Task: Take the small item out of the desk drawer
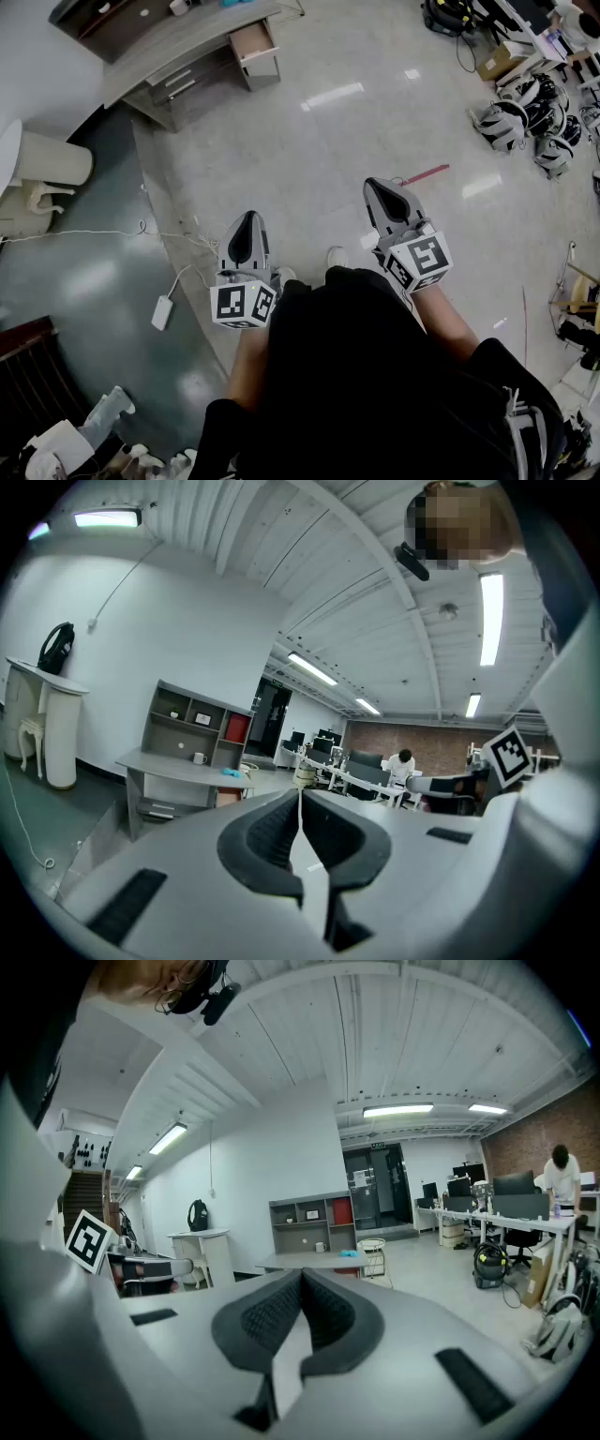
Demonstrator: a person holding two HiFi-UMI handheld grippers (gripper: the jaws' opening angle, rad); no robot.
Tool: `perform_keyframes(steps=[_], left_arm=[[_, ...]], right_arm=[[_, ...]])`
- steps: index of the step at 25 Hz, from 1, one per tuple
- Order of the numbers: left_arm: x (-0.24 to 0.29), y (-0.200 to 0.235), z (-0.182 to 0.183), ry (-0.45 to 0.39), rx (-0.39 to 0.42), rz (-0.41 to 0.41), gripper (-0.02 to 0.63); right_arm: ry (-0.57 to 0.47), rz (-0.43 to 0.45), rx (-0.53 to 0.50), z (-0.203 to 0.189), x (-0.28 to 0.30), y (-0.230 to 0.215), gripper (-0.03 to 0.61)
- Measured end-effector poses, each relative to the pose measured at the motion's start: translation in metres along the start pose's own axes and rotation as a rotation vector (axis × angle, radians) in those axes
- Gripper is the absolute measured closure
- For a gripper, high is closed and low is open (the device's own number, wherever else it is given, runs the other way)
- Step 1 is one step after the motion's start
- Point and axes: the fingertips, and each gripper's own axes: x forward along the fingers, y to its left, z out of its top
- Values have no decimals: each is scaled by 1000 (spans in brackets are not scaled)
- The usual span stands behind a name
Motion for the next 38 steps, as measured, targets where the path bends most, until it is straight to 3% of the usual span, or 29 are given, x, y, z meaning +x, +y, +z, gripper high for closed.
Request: perform_keyframes(steps=[5,9,23,26,27,30,38], left_arm=[[-12,2,13,-23,25,17,598],[-17,7,22,-54,39,62,598],[-8,-23,-5,-8,69,45,598],[-4,-24,-7,-2,82,67,594],[-3,-25,-10,8,79,62,573],[2,-29,-24,59,63,47,390],[3,-37,-39,69,41,53,373]], right_arm=[[-64,-23,-15,12,-12,8,580],[-42,-29,-16,11,-15,7,580],[-12,-2,28,-19,-28,-16,577],[-4,-32,16,-22,-31,-29,444],[5,-39,19,-26,-32,-34,415],[37,-60,33,-38,-40,-45,358],[78,-37,55,-57,-45,-60,341]])
